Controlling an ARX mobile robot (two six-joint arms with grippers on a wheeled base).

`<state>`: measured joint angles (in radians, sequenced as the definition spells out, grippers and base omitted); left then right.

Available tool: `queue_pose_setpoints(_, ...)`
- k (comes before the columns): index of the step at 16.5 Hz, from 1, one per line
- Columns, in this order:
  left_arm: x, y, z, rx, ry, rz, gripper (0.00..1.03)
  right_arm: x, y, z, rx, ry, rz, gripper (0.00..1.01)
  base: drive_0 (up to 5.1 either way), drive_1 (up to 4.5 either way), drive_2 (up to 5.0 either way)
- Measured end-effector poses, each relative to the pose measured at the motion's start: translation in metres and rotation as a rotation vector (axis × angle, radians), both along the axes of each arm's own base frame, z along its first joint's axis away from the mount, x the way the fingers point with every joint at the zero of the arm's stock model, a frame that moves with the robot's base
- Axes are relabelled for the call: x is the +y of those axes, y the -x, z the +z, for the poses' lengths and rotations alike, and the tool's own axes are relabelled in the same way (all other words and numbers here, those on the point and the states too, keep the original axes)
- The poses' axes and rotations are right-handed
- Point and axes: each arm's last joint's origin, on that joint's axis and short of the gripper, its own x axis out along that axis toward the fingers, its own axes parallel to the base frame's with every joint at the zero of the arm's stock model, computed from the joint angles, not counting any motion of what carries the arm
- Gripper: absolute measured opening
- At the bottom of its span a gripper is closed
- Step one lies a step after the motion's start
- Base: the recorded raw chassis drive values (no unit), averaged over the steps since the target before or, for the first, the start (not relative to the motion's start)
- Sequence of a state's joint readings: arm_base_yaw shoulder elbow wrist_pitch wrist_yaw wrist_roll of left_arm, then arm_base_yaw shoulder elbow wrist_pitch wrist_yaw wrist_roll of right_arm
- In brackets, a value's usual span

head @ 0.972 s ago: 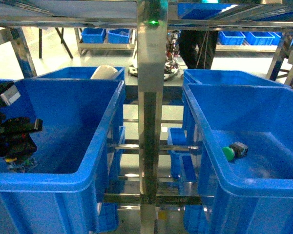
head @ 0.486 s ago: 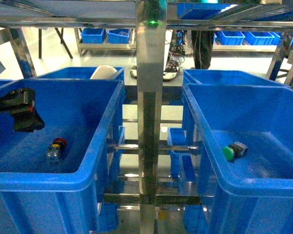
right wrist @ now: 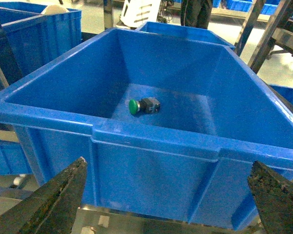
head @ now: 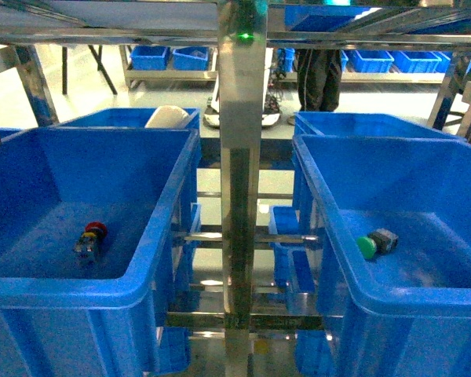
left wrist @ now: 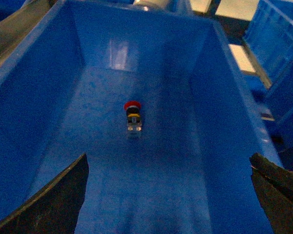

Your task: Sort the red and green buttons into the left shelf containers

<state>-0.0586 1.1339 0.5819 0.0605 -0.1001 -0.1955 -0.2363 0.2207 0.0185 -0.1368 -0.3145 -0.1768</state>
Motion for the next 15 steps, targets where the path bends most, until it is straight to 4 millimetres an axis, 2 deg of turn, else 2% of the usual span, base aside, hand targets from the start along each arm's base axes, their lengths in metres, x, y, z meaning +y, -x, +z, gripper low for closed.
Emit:
queue_pose_setpoints(1,-0.003,0.024,0.011,-0.044,-0.002,0.027,0.98,0.0,0.0,0.0,0.0,0.0,0.001,0.98,0.0,0.0,0.0)
queue_pose_setpoints(3,-0.008,0.057,0.02,-0.073,-0.003,0.051,0.98,0.0,0.0,0.0,0.0,0.0,0.0,0.98,0.0,0.0,0.0)
queue_pose_setpoints(5,-0.023,0.084,0.024,-0.076,0.02,-0.033,0.98,0.0,0.0,0.0,0.0,0.0,0.001,0.98,0.0,0.0,0.0)
queue_pose_setpoints(7,-0.032,0.093,0.026,-0.101,0.037,-0.091,0.98,0.0,0.0,0.0,0.0,0.0,0.001,0.98,0.0,0.0,0.0)
queue_pose_setpoints(12,-0.036,0.09,0.027,-0.117,0.084,-0.109,0.98,0.0,0.0,0.0,0.0,0.0,0.0,0.98,0.0,0.0,0.0)
queue_pose_setpoints(13,-0.036,0.089,0.026,-0.287,0.066,-0.086,0.91,0.002,0.003,0.003,-0.064,0.004,-0.052,0.9,0.0,0.0,0.0)
queue_pose_setpoints(14,-0.029,0.095,0.016,-0.417,0.001,-0.076,0.78,0.005,0.007,0.016,-0.255,-0.019,-0.083,0.77,0.0,0.0,0.0)
queue_pose_setpoints(15,-0.022,0.098,0.005,-0.462,-0.058,-0.061,0.67,0.01,0.007,0.014,-0.229,-0.041,-0.109,0.66,0.3,0.31,0.3)
